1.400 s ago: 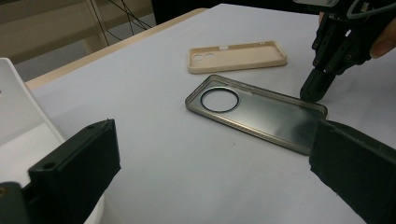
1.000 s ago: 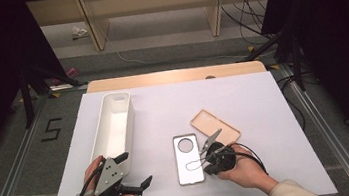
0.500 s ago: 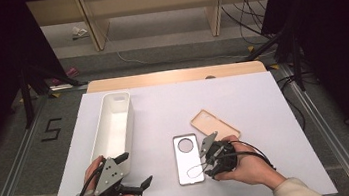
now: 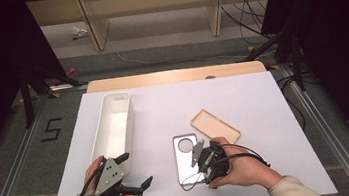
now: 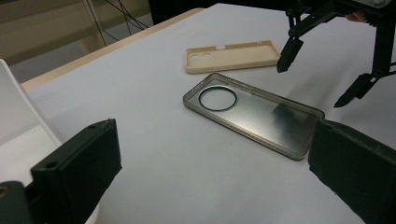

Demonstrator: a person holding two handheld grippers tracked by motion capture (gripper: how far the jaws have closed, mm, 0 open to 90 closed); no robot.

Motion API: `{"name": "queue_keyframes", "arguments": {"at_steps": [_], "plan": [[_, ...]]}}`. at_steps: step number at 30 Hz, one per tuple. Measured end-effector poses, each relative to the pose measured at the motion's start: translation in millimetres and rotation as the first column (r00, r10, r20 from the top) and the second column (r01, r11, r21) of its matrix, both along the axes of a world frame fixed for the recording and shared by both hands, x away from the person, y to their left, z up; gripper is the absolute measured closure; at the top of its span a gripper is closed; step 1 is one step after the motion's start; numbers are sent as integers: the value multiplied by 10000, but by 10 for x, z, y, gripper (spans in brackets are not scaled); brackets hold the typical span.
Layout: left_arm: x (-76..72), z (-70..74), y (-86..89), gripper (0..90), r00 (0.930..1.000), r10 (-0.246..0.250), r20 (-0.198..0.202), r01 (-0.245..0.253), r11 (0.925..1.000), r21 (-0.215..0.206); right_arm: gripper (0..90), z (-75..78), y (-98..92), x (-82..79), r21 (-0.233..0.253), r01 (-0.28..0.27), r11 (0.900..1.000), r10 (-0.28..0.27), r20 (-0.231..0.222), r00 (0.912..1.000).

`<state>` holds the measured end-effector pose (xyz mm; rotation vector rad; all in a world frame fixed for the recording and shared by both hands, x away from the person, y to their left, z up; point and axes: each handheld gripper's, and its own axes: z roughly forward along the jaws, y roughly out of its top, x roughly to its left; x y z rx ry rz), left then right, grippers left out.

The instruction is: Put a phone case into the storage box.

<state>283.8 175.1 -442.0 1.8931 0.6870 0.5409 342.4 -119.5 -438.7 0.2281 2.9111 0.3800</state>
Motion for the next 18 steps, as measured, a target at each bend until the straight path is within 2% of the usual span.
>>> {"name": "queue_keyframes", "arguments": {"at_steps": [3,18], "plan": [[0,-1,2,22,10000,-3,5,3,10000,18,212,-2,42,-2,-160,-147,9998,147,55,9999],[3,-1,4,22,10000,-27,19,27,10000,24,226,-35,238,-44,-656,-668,9956,650,-293,9975]]}}
